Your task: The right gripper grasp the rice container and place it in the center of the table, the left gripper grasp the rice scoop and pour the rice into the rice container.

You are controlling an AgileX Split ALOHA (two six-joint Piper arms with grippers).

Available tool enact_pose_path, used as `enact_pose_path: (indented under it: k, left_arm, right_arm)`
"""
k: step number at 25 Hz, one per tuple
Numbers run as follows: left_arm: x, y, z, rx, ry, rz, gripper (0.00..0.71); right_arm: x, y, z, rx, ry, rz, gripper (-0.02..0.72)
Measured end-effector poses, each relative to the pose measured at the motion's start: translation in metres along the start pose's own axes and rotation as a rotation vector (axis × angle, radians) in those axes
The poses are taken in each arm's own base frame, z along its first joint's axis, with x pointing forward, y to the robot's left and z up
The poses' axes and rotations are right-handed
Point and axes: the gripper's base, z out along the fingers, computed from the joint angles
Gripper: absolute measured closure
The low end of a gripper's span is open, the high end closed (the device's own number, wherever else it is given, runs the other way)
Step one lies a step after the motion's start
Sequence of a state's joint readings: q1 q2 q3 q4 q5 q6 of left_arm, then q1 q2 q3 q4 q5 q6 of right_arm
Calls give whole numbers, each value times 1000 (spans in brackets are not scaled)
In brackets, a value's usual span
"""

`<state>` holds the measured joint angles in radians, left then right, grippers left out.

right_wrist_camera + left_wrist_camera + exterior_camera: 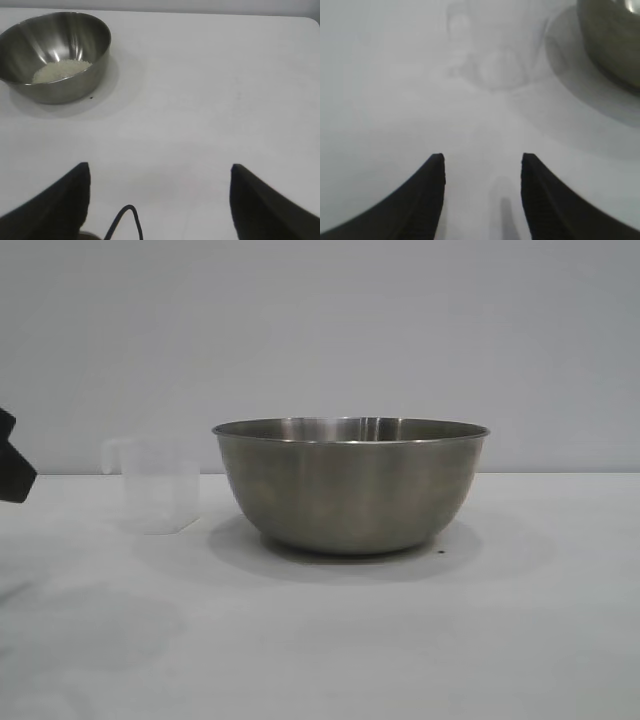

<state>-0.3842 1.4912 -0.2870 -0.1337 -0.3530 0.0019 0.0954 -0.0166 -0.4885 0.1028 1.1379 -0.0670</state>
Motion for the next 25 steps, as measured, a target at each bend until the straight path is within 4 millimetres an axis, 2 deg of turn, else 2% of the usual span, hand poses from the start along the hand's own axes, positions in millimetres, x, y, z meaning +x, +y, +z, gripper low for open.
enact_pose_path:
  k: [2, 6, 11, 17, 23, 25]
  left_arm:
    - [-8, -3, -10, 15, 59, -2, 427]
    - [-38, -8, -39, 49, 102, 14, 427]
    - [-63, -11, -90, 76, 100, 99, 427]
    - [-56, -9, -158, 101, 39, 168, 427]
    - [-28, -4, -217, 116, -96, 184, 427]
    - [-17, -2, -232, 119, -135, 189, 366]
  right_arm:
    - [0, 0, 0, 0, 0, 0, 171]
    - [0, 0, 0, 0, 0, 0, 171]
    - [0, 0, 0, 0, 0, 0, 171]
    - [0, 0, 0, 0, 0, 0, 171]
    - [0, 0, 0, 0, 0, 0, 171]
    - [0, 0, 0, 0, 0, 0, 171]
